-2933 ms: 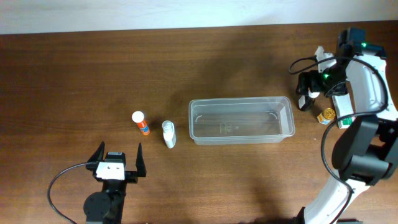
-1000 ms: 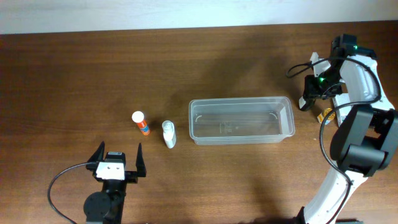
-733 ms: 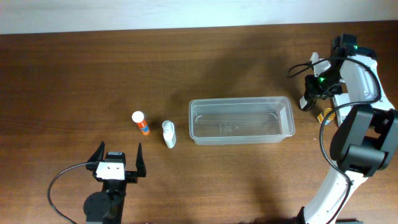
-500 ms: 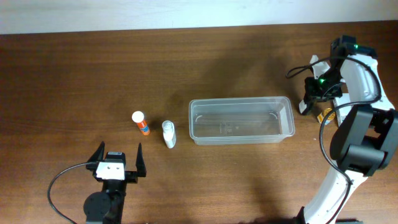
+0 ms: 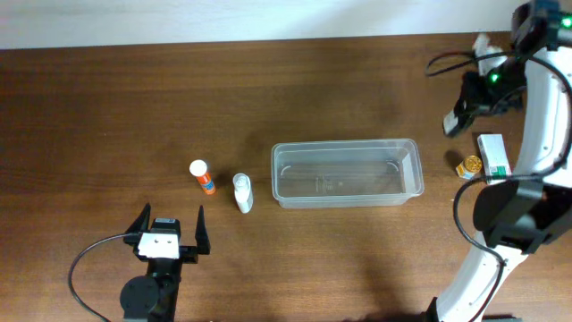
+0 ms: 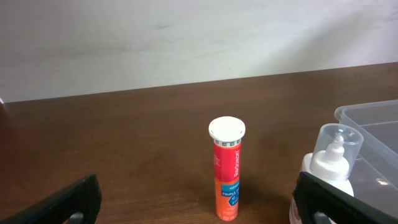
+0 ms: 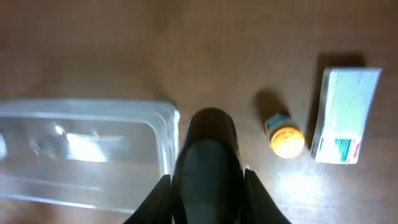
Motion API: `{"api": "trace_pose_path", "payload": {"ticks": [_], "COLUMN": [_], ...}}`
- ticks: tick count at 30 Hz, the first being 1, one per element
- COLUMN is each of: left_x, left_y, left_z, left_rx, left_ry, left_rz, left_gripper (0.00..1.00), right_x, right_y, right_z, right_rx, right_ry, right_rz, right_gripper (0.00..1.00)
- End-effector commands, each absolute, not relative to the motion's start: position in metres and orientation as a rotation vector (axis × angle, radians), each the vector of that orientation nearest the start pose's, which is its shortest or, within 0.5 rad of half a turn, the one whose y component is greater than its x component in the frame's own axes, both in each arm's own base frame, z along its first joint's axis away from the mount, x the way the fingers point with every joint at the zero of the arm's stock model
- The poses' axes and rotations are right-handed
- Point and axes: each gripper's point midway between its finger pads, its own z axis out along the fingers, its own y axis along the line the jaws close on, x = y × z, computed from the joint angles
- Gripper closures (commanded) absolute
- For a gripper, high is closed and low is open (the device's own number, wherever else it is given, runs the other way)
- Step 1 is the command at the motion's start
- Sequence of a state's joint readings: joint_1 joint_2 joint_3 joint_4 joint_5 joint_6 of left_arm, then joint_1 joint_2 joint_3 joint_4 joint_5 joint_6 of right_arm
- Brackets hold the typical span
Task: Pack container
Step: 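Carry brown bottle into the container's right end and release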
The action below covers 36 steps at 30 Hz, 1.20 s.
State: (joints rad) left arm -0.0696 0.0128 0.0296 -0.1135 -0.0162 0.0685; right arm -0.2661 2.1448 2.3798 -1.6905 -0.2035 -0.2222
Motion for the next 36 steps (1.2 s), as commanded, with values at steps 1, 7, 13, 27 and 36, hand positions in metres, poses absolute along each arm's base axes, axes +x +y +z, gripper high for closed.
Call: {"api": "trace_pose_path", "payload": {"ticks": [1, 7, 13, 27, 36], "left_x": [0.244, 0.244, 0.244, 0.244, 0.244], "left_y": [-0.012, -0.012, -0.012, -0.012, -0.012], "left_z": [0.157, 0.157, 0.157, 0.157, 0.157], "left_rx": [0.107, 0.107, 0.107, 0.107, 0.107], "left_ry": [1.661, 1.661, 1.661, 1.661, 1.661], "left_rz": [0.033, 0.033, 0.033, 0.033, 0.033], "left_gripper": [0.01, 0.01, 0.01, 0.01, 0.01], "right_x": [0.408, 0.379, 0.336, 0.349, 0.363], "right_y": [-0.051, 0.004, 0.028, 0.05, 0.038], "right_z": [0.247, 0.281, 0.258, 0.139, 0.115], "right_rx": [0.061, -0.014, -0.02, 0.001, 0.01], "right_ry": [2.879, 2.835, 2.973, 3.06, 3.003], "right_rz": [0.274, 0.287, 0.119, 0.116, 0.007], "right_gripper": [0.78, 0.77, 0.73, 0.74, 0.74]}}
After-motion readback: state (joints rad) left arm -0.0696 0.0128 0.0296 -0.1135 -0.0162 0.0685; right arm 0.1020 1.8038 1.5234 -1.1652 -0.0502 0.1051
